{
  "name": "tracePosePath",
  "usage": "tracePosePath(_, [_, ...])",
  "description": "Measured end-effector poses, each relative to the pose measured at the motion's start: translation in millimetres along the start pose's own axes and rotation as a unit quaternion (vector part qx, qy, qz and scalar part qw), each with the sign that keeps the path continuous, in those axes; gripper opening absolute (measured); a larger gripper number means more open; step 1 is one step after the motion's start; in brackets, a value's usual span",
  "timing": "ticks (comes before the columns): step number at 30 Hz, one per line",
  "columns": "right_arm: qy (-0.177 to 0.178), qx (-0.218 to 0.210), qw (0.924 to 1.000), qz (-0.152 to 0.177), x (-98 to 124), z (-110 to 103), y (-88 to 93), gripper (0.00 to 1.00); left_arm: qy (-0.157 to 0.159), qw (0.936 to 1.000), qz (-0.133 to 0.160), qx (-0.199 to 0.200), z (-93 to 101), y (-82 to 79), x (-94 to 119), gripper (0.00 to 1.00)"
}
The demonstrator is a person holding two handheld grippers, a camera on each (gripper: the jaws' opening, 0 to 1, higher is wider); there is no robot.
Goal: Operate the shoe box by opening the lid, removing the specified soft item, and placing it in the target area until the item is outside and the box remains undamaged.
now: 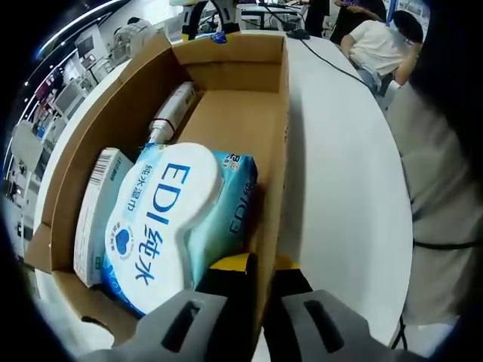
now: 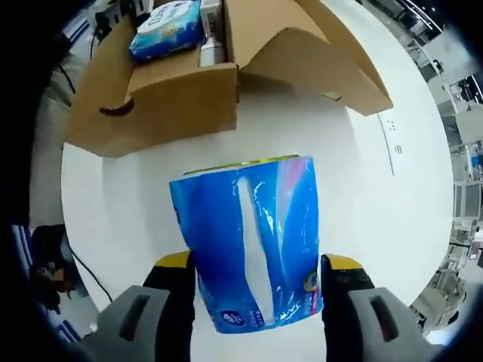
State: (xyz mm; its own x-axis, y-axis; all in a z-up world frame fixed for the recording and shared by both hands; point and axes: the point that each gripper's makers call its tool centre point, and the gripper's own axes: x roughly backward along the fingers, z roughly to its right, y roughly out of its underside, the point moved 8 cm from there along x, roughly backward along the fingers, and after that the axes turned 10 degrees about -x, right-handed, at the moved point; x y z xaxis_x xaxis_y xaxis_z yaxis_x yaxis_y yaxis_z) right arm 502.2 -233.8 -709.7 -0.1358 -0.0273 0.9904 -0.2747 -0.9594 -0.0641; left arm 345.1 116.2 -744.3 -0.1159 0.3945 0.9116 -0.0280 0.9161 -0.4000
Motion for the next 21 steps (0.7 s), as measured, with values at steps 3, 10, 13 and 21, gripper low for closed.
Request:
tracePosePath(3, [0.003, -0.004, 1.0000, 0.002, 3, 0, 2.2, 0.70, 0.001, 1.0000, 0.000, 0.000, -0.2, 0.0, 0, 0.02])
tracePosePath(10, [0.018, -0.023, 0.9995, 0.014, 15, -4, 7.1, 0.70, -0.001, 1.0000, 0.000, -0.001, 0.4, -0.3, 0, 0.02])
tracePosePath(13, [0.026, -0.027, 0.9991, 0.021, 20, -8, 7.3, 0.70, 0.002, 1.0000, 0.000, 0.001, 0.0, -0.3, 0, 0.02])
tracePosePath(21, [0.057, -0.065, 0.9942, 0.064, 39, -18, -2.6, 0.63, 0.001, 1.0000, 0.001, -0.002, 0.2, 0.9, 0, 0.02])
